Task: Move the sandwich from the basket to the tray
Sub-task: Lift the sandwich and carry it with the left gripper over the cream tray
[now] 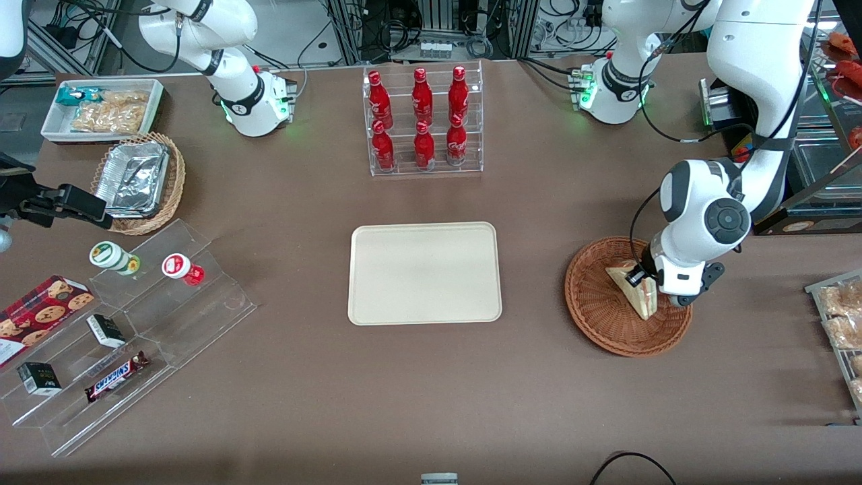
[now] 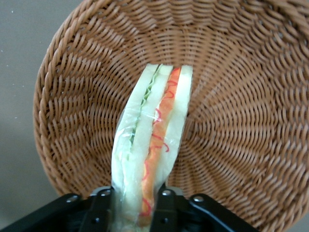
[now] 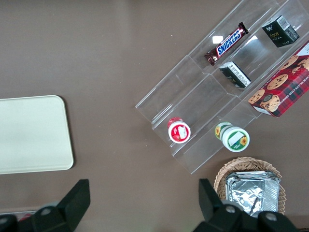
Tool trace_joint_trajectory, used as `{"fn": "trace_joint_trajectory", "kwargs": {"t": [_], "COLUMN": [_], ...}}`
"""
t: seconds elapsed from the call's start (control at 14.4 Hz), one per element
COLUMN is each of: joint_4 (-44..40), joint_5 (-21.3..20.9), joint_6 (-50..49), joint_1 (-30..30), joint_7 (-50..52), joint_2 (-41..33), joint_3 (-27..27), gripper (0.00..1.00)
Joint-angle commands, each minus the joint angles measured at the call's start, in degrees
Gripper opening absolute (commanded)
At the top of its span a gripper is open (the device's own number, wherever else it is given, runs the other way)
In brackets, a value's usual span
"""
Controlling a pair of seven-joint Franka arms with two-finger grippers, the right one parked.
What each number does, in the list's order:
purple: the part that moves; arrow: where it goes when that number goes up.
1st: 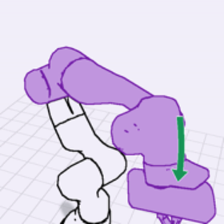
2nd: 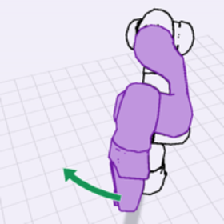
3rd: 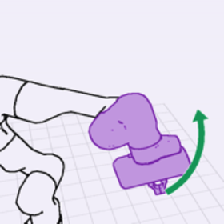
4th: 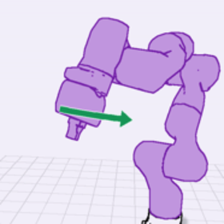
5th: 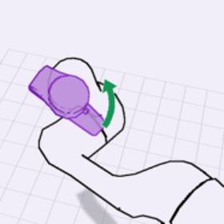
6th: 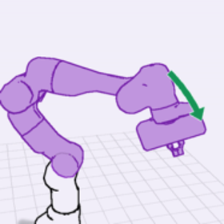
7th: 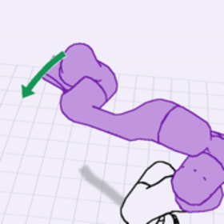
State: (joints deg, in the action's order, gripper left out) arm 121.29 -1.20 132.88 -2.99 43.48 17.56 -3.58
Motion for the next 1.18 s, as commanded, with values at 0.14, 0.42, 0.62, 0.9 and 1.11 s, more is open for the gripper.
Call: {"fn": "trace_joint_trajectory", "kwargs": {"t": [0.14,0.42,0.62,0.9,1.11], "joint_4": [-11.67,-20.19,-24.68,-32.76,-38.92], "joint_5": [-0.47,-1.00,-3.27,-11.45,-11.55], "joint_6": [-14.03,-18.18,-18.10,-17.92,-17.92], "joint_1": [-0.79,-0.88,-4.28,-14.57,-19.67], "joint_7": [-4.01,-9.45,-5.10,8.18,11.27], "joint_2": [0.02,4.49,8.62,16.61,21.45], "joint_3": [-2.73,-10.11,-16.10,-16.20,-16.20], "gripper": [0.09,0.11,0.11,0.10,0.09]}}
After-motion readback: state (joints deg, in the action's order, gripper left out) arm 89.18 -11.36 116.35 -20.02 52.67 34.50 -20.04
